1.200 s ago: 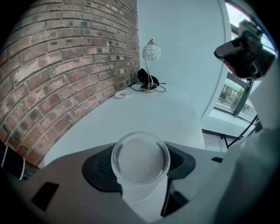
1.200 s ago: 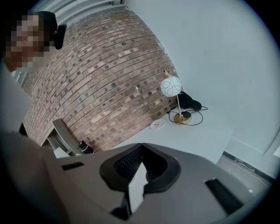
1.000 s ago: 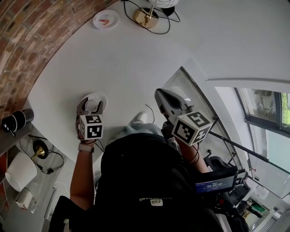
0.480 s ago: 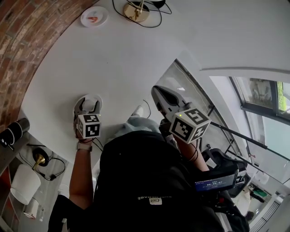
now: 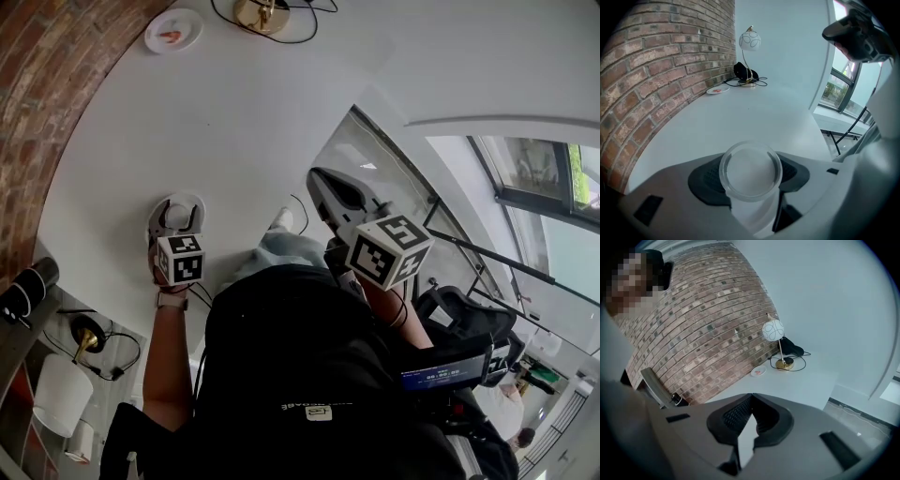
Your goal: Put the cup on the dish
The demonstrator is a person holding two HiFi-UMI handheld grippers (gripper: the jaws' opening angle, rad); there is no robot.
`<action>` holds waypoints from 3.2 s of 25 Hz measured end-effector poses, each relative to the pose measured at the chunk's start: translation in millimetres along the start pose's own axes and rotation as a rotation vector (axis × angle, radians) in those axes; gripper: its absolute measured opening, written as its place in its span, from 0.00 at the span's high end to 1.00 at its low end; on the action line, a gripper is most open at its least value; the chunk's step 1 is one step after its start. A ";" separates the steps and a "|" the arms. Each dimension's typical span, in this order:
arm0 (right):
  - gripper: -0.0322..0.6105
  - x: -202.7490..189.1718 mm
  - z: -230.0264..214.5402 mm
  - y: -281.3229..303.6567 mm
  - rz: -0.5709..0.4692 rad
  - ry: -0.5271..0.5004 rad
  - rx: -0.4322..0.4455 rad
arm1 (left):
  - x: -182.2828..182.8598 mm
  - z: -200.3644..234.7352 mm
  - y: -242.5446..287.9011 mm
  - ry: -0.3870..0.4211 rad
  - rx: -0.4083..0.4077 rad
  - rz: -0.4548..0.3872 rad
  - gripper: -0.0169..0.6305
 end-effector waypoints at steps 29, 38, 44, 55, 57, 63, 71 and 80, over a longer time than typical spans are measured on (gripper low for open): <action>0.95 -14.5 -1.3 -16.4 -0.025 0.033 -0.047 | -22.1 6.1 20.3 0.007 -0.074 0.059 0.56; 0.95 -18.4 -5.3 -19.1 -0.029 0.044 -0.044 | -18.9 4.2 23.0 0.015 -0.084 0.057 0.56; 0.95 -19.5 -5.2 -21.8 -0.039 0.052 -0.031 | -11.1 4.3 13.1 0.022 -0.104 0.052 0.56; 0.95 -22.5 -1.2 -24.3 -0.058 0.048 0.026 | -2.2 0.1 -16.1 0.015 -0.047 -0.008 0.56; 0.95 -23.2 0.8 -24.4 -0.060 0.046 0.038 | -3.6 0.5 -24.2 -0.010 -0.042 -0.022 0.56; 0.95 -15.8 -8.7 -23.9 -0.067 0.041 0.082 | 15.7 -11.0 -45.4 -0.054 -0.017 -0.102 0.56; 0.95 -5.5 -21.0 -18.1 -0.064 0.039 0.157 | 42.1 -32.8 -73.2 -0.094 0.029 -0.178 0.56; 0.95 9.9 -19.6 -6.1 -0.053 -0.005 0.272 | 56.0 -51.6 -114.9 -0.211 0.103 -0.296 0.56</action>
Point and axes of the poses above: the fingertips, and each gripper's own axes: y forward along the fingers, z to its left, x out of its top, the point moved 8 cm from there along -y, backward along the fingers, and after that the axes turned 12 degrees about -x, right-handed, at the moved point
